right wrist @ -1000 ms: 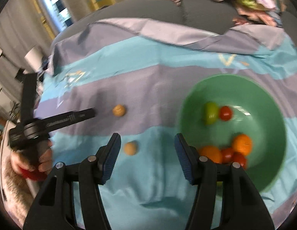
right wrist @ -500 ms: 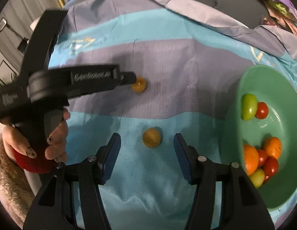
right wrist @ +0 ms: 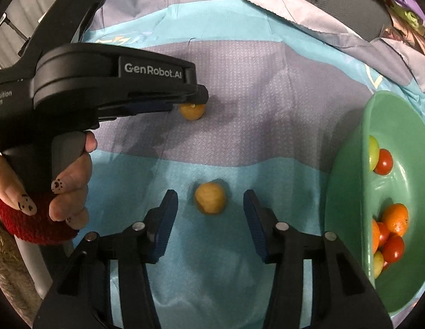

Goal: Organize fruits
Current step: 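Grasp a yellow cherry tomato with the left tool while the right tool grasps another, then carry both held yellow cherry tomatoes over the green bowl with both tools, then lower into the bowl and open both tools to drop the yellow tomatoes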

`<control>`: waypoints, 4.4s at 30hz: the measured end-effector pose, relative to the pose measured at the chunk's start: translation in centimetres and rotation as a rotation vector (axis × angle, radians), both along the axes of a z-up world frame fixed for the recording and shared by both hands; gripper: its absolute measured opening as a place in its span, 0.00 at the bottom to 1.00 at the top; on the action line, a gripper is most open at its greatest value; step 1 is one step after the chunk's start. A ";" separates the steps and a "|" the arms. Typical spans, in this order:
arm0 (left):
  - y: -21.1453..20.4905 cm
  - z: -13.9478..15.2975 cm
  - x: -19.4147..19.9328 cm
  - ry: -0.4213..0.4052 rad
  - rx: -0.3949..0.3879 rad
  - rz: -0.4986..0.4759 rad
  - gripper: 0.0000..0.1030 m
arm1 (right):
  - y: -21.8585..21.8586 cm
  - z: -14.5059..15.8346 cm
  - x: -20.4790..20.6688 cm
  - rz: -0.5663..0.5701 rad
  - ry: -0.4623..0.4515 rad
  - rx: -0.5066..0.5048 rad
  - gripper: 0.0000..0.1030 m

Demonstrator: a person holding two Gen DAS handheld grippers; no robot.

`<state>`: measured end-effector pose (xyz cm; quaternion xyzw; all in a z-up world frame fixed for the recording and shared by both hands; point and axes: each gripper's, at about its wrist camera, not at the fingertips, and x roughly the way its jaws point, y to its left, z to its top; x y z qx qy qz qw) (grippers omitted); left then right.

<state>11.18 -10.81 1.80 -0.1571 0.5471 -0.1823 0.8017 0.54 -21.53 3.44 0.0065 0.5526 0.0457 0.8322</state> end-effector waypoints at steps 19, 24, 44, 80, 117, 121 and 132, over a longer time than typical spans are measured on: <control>1.3 1.4 -1.8 -0.032 -0.013 0.049 0.25 | 0.0 -0.8 0.3 -0.002 0.002 0.028 0.25; 2.4 2.9 -3.7 -0.061 0.032 0.079 0.25 | -0.4 -0.5 0.2 -0.010 0.000 0.066 0.25; 3.9 2.5 -12.3 -0.045 0.081 0.125 0.25 | -1.6 0.4 -1.5 -0.063 0.001 0.165 0.25; -1.9 6.6 -14.1 -0.198 0.132 -0.015 0.25 | -4.3 6.8 -4.2 -0.109 -0.174 0.176 0.25; -17.7 7.6 -12.1 -0.186 0.046 -0.281 0.25 | -20.4 6.9 -6.8 -0.504 -0.142 0.188 0.26; -18.0 7.2 -12.1 -0.174 0.050 -0.280 0.25 | -20.6 6.5 -6.6 -0.510 -0.124 0.180 0.26; -18.3 6.7 -12.0 -0.158 0.053 -0.281 0.25 | -20.9 5.9 -6.3 -0.515 -0.102 0.181 0.26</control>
